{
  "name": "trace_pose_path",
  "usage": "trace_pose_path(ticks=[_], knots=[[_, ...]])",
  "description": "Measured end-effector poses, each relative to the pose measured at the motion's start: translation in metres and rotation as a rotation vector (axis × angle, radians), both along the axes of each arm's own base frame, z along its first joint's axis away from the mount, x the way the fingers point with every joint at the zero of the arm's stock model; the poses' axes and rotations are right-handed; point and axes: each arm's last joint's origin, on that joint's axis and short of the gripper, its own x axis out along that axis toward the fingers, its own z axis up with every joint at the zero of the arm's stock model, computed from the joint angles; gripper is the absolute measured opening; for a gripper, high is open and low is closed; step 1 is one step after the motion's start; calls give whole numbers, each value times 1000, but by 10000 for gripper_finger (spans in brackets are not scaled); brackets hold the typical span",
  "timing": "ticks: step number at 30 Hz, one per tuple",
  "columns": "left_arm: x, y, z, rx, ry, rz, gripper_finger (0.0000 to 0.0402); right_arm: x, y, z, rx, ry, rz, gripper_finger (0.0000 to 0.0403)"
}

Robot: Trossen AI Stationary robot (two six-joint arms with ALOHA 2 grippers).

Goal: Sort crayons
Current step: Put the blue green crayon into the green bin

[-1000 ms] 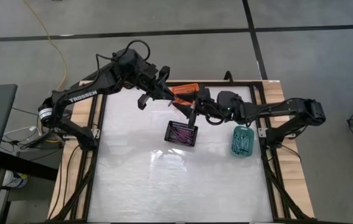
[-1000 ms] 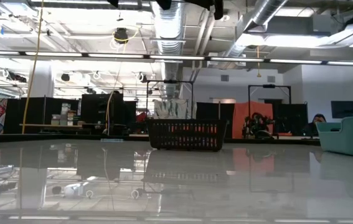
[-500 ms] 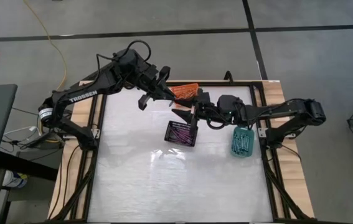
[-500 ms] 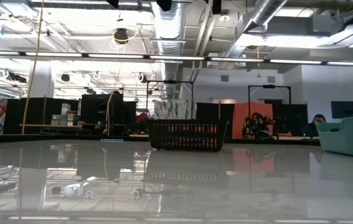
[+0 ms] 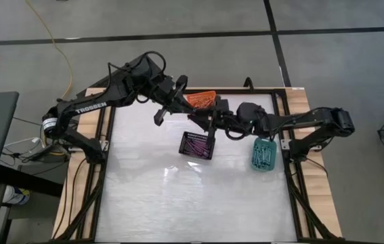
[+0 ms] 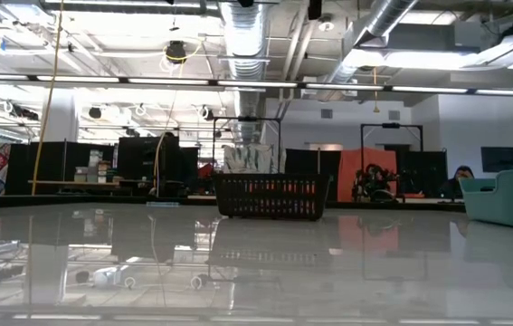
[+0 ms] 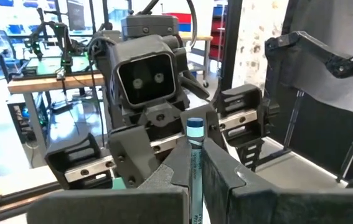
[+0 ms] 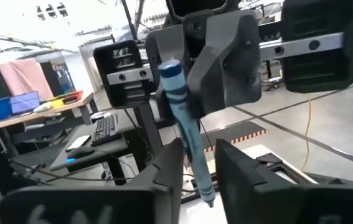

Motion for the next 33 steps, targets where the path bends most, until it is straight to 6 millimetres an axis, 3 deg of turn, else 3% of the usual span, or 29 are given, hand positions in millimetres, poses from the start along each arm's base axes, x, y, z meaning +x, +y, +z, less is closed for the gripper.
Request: trace_pose_path(ticks=[10,19,33], knots=[[0,0,-1,-17,13,0,0,0,1,-1,-19,10,4,9],[0,1,-5,-21,54,25,13,0,2,-1,3,7,13,3],[-1,4,-16,-17,146,40,129,0,5,-7,162,42,27,1]])
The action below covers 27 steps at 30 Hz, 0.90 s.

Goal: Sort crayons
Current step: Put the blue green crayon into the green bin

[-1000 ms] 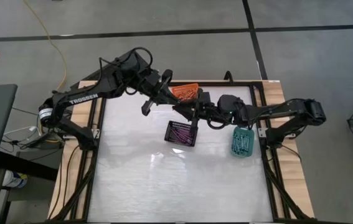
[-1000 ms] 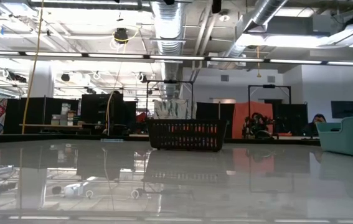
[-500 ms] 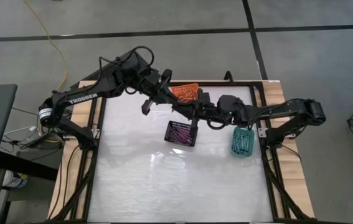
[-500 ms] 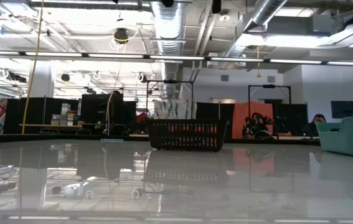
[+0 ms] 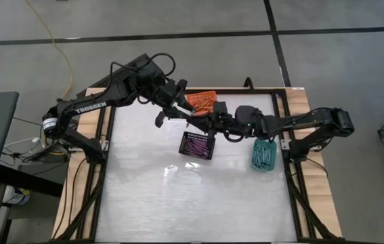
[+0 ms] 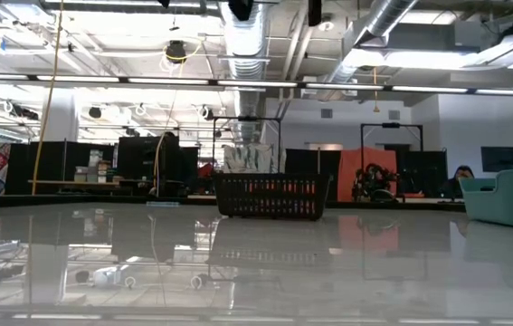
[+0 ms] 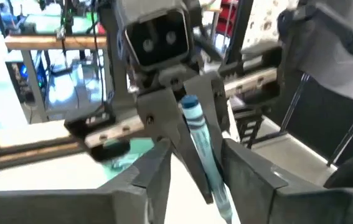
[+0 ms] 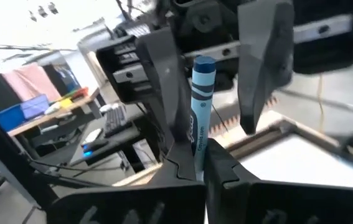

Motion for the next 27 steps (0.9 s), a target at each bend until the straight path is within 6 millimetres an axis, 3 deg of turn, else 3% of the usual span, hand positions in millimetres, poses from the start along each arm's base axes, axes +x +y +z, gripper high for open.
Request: trace_pose_path(ticks=[6,15,21,27], knots=[[-5,11,-10,34,67,44,161,-13,0,-4,99,117,-62,0],[-26,50,-20,31,122,182,169,-73,0,-2,267,349,-321,0],[-37,74,-53,41,219,338,169,-114,7,-16,471,516,-488,0],[-43,88,-95,8,316,452,169,-137,18,-38,637,710,-670,0]])
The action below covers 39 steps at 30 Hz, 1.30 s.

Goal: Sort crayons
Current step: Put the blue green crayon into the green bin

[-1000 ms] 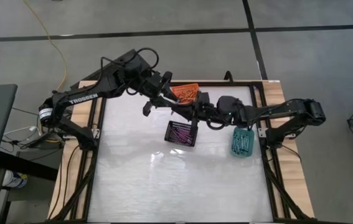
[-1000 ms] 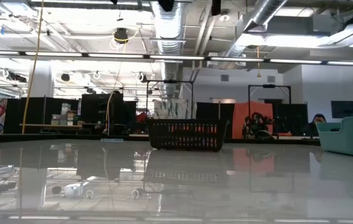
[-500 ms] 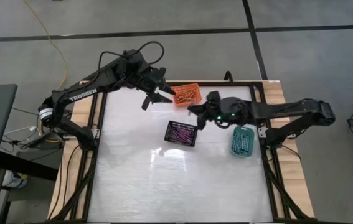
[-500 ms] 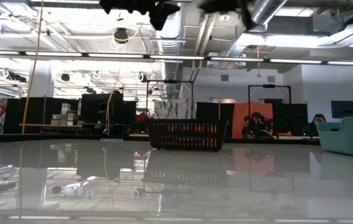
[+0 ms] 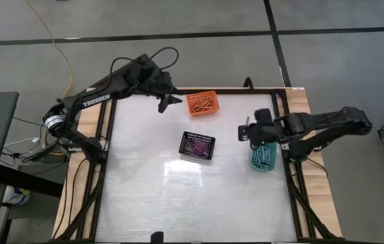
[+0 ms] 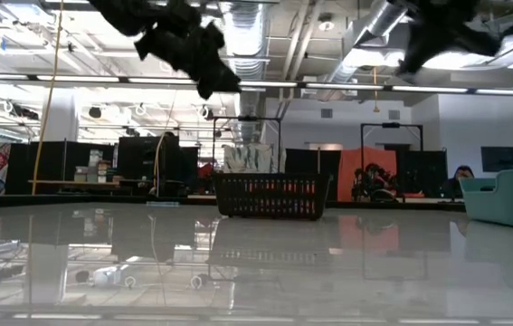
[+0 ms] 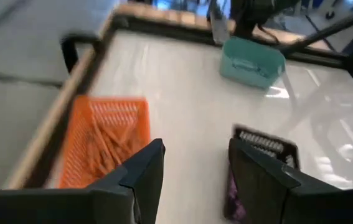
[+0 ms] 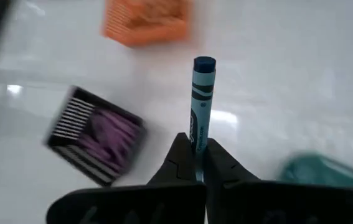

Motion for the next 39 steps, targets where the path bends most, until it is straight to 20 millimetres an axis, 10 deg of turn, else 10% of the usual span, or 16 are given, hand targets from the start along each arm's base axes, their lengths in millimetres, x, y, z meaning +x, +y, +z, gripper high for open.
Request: trace_pose_path(ticks=[31,39], knots=[[-2,0,-16,16,5,31,169,-39,24,-109,353,360,-192,6],[-4,0,-21,43,73,72,169,-41,21,-115,348,373,-214,79]])
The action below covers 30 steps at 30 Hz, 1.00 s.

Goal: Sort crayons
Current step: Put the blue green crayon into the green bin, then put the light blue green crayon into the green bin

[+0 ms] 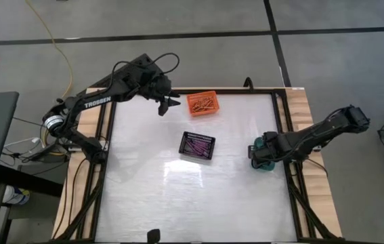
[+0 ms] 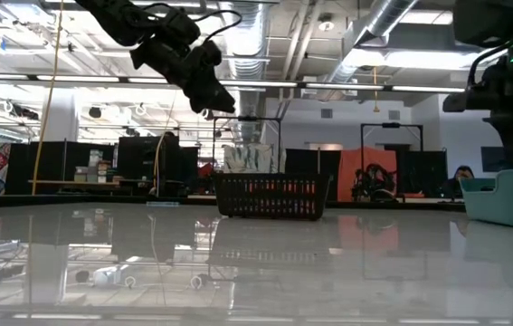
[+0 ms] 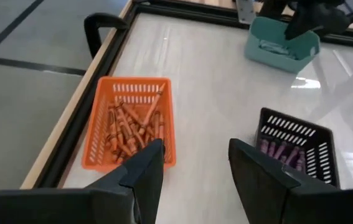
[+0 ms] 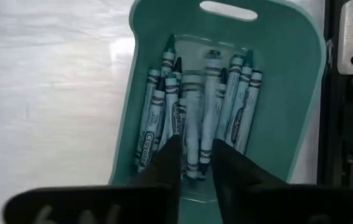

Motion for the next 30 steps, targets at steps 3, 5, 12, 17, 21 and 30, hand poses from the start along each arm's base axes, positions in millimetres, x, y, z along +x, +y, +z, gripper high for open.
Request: trace_pose_path(ticks=[3,5,12,17,21,30], knots=[[-1,1,-1,9,19,22,169,0,0,0,-15,-6,3,108],[-3,3,-3,44,54,49,169,1,0,0,-24,-12,12,124],[-25,33,-21,218,286,226,169,8,0,12,-95,-64,103,153],[-47,68,-65,54,528,338,169,12,0,20,-148,-89,175,153],[-57,92,-82,-168,634,536,169,13,3,21,-187,-103,226,149],[-54,106,-91,-407,621,778,169,11,9,22,-257,-121,270,146]])
